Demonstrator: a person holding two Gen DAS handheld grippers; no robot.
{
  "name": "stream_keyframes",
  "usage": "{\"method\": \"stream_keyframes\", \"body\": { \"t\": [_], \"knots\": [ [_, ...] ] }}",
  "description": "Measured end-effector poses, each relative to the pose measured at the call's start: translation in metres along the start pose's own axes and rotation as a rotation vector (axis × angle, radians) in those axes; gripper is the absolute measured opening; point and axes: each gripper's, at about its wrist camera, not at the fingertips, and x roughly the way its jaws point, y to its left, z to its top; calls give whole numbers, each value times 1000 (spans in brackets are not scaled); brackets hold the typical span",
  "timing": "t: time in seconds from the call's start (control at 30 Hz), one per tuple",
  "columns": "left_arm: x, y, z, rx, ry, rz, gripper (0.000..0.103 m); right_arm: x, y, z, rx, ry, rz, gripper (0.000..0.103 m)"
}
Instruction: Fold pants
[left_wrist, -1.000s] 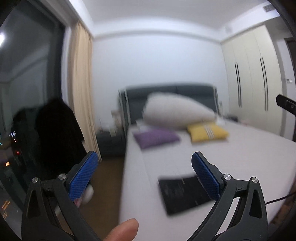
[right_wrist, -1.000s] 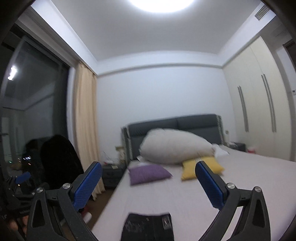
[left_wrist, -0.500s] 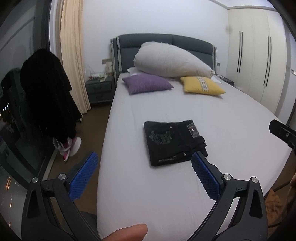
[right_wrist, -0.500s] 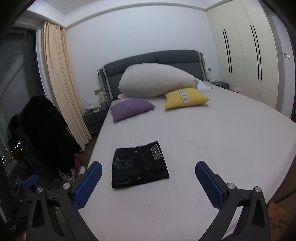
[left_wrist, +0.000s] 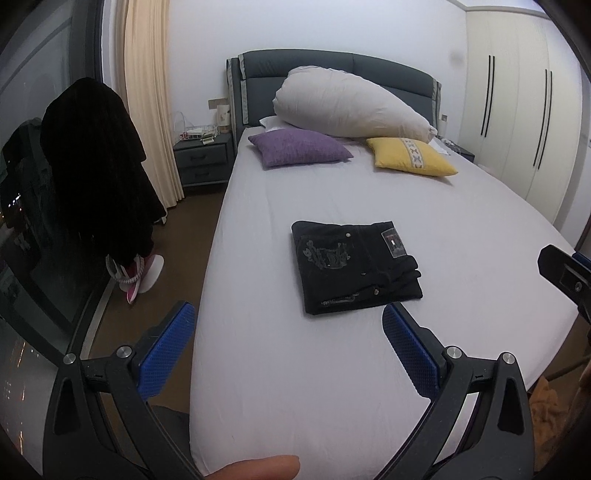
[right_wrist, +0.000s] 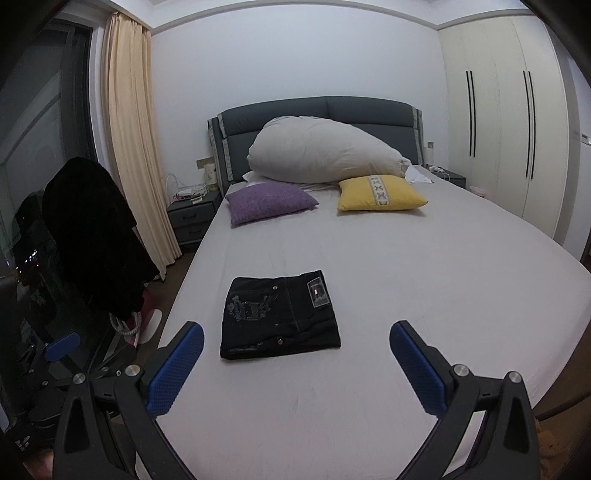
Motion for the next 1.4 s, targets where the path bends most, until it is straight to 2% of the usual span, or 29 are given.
{"method": "stream_keyframes", "body": {
  "t": [1.4],
  "knots": [
    [21, -3, -16, -19, 68, -6, 103, 23, 10, -16, -19, 102, 23, 103]
  ]
}}
